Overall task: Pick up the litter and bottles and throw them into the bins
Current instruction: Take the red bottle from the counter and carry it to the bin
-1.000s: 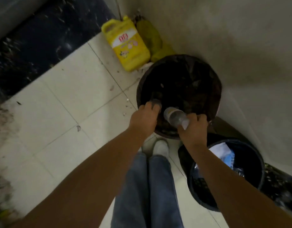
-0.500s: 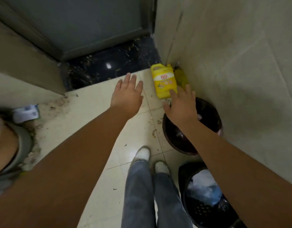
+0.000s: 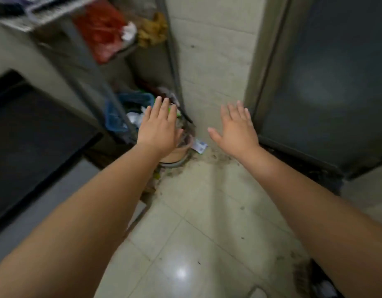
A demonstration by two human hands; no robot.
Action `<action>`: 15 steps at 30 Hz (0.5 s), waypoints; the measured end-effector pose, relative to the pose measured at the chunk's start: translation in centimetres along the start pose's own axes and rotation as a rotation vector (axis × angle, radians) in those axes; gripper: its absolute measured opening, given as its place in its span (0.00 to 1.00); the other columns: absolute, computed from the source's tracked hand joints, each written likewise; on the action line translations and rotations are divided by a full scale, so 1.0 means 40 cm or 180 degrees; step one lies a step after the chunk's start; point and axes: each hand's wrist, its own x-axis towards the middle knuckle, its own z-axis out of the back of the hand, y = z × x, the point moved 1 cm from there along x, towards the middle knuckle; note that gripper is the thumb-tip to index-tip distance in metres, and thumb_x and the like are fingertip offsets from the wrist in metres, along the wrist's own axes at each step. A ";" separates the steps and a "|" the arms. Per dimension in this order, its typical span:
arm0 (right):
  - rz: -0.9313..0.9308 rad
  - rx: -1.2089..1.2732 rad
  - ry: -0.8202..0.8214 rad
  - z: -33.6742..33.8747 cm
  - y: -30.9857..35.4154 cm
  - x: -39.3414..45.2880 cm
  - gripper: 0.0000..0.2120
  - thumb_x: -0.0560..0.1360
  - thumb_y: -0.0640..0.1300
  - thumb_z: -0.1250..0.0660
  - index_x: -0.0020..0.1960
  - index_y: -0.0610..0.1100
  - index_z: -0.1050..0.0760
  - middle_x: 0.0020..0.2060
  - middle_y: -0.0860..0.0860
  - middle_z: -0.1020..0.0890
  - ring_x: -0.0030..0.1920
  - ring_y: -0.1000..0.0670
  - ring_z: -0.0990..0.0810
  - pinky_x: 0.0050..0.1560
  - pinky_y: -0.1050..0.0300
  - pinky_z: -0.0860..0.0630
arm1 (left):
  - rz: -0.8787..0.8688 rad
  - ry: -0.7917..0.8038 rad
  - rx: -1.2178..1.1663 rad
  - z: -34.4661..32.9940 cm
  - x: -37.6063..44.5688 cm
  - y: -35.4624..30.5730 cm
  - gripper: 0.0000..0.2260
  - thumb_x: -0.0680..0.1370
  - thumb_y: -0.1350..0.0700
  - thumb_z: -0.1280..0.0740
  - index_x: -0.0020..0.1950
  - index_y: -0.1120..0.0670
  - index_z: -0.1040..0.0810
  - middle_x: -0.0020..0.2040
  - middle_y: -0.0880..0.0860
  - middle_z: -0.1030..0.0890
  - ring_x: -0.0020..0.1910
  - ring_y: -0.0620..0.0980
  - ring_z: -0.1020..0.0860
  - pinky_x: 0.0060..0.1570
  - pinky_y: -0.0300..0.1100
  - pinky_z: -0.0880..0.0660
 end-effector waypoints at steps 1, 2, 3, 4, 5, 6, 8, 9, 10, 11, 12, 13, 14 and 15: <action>0.0205 0.0011 0.0041 -0.018 0.118 0.018 0.32 0.78 0.53 0.42 0.74 0.39 0.49 0.76 0.41 0.47 0.77 0.42 0.55 0.76 0.49 0.58 | 0.0218 -0.0020 0.0002 0.008 -0.045 0.117 0.29 0.82 0.47 0.45 0.77 0.59 0.51 0.79 0.57 0.52 0.78 0.55 0.55 0.77 0.51 0.53; 0.0389 0.0010 0.0083 -0.041 0.235 0.031 0.32 0.78 0.53 0.42 0.74 0.39 0.50 0.76 0.41 0.48 0.77 0.42 0.55 0.77 0.49 0.58 | 0.0431 -0.0021 0.0002 0.011 -0.095 0.230 0.29 0.82 0.47 0.45 0.77 0.59 0.51 0.79 0.58 0.52 0.78 0.55 0.56 0.77 0.51 0.52; 0.0558 -0.0003 0.0130 -0.067 0.350 0.038 0.32 0.78 0.53 0.43 0.74 0.40 0.50 0.76 0.42 0.48 0.77 0.43 0.55 0.77 0.49 0.58 | 0.0638 0.0004 -0.0002 0.011 -0.150 0.338 0.29 0.82 0.47 0.45 0.77 0.59 0.51 0.79 0.58 0.52 0.78 0.56 0.56 0.77 0.51 0.52; 0.0719 -0.0007 0.0178 -0.095 0.467 0.040 0.31 0.78 0.53 0.43 0.74 0.40 0.49 0.76 0.42 0.48 0.77 0.43 0.55 0.77 0.48 0.57 | 0.0843 0.0040 0.0005 0.009 -0.211 0.443 0.29 0.82 0.48 0.45 0.77 0.59 0.52 0.79 0.58 0.52 0.78 0.56 0.56 0.77 0.51 0.52; 0.0878 0.0013 0.0222 -0.124 0.583 0.040 0.31 0.78 0.53 0.43 0.74 0.40 0.49 0.76 0.42 0.47 0.77 0.43 0.55 0.77 0.48 0.57 | 0.1039 0.0059 0.0021 0.009 -0.273 0.545 0.29 0.82 0.48 0.45 0.77 0.60 0.52 0.79 0.59 0.52 0.78 0.57 0.56 0.77 0.51 0.52; 0.1046 0.0038 0.0277 -0.153 0.695 0.038 0.31 0.78 0.54 0.44 0.74 0.40 0.49 0.76 0.42 0.47 0.77 0.43 0.55 0.77 0.48 0.57 | 0.1227 0.0065 0.0052 0.008 -0.333 0.642 0.29 0.82 0.48 0.45 0.77 0.60 0.51 0.79 0.59 0.52 0.78 0.57 0.56 0.77 0.51 0.52; 0.1414 0.0031 0.0411 -0.207 0.904 0.021 0.31 0.79 0.54 0.45 0.74 0.40 0.50 0.76 0.42 0.47 0.77 0.43 0.55 0.77 0.48 0.57 | 0.1564 0.0083 0.0117 0.006 -0.453 0.819 0.29 0.82 0.48 0.44 0.77 0.60 0.51 0.79 0.60 0.52 0.78 0.57 0.55 0.77 0.51 0.52; 0.1614 0.0016 0.0464 -0.234 1.001 0.009 0.31 0.79 0.54 0.45 0.74 0.40 0.50 0.76 0.43 0.47 0.77 0.43 0.55 0.77 0.48 0.56 | 0.1742 0.0107 0.0130 0.004 -0.513 0.901 0.30 0.82 0.48 0.43 0.77 0.61 0.50 0.79 0.60 0.51 0.78 0.57 0.55 0.77 0.50 0.52; 0.1806 0.0014 0.0506 -0.261 1.092 -0.003 0.31 0.79 0.54 0.45 0.74 0.40 0.50 0.76 0.43 0.47 0.77 0.43 0.55 0.77 0.48 0.56 | 0.1922 0.0145 0.0128 0.001 -0.569 0.978 0.30 0.81 0.49 0.43 0.77 0.61 0.50 0.79 0.60 0.51 0.78 0.58 0.54 0.77 0.50 0.52; 0.1974 0.0024 0.0545 -0.286 1.173 -0.014 0.31 0.79 0.54 0.44 0.74 0.40 0.50 0.76 0.43 0.47 0.77 0.43 0.55 0.77 0.48 0.56 | 0.2102 0.0188 0.0104 -0.005 -0.620 1.047 0.30 0.81 0.49 0.43 0.77 0.62 0.50 0.78 0.60 0.51 0.78 0.58 0.54 0.76 0.50 0.52; 0.2127 0.0034 0.0585 -0.310 1.246 -0.024 0.31 0.78 0.54 0.44 0.74 0.40 0.50 0.76 0.43 0.47 0.77 0.43 0.55 0.77 0.48 0.56 | 0.2289 0.0229 0.0076 -0.013 -0.667 1.110 0.30 0.82 0.49 0.43 0.77 0.62 0.51 0.78 0.61 0.51 0.78 0.58 0.54 0.76 0.50 0.51; 0.2276 0.0022 0.0620 -0.334 1.313 -0.031 0.31 0.78 0.53 0.43 0.74 0.40 0.49 0.76 0.43 0.46 0.77 0.43 0.55 0.77 0.48 0.56 | 0.2475 0.0265 0.0061 -0.022 -0.711 1.165 0.30 0.82 0.49 0.43 0.77 0.62 0.51 0.78 0.61 0.51 0.78 0.58 0.54 0.76 0.50 0.51; 0.2407 -0.0008 0.0658 -0.359 1.373 -0.035 0.31 0.78 0.53 0.43 0.74 0.40 0.49 0.76 0.43 0.46 0.77 0.43 0.55 0.77 0.48 0.56 | 0.2642 0.0304 0.0045 -0.032 -0.750 1.214 0.30 0.82 0.48 0.44 0.77 0.61 0.51 0.78 0.60 0.51 0.78 0.58 0.54 0.77 0.50 0.51; 0.2516 -0.0044 0.0711 -0.383 1.427 -0.035 0.32 0.77 0.53 0.42 0.74 0.40 0.49 0.76 0.43 0.46 0.77 0.43 0.54 0.77 0.48 0.56 | 0.2780 0.0341 0.0018 -0.043 -0.782 1.258 0.30 0.82 0.48 0.44 0.77 0.61 0.51 0.79 0.60 0.51 0.78 0.58 0.54 0.77 0.50 0.51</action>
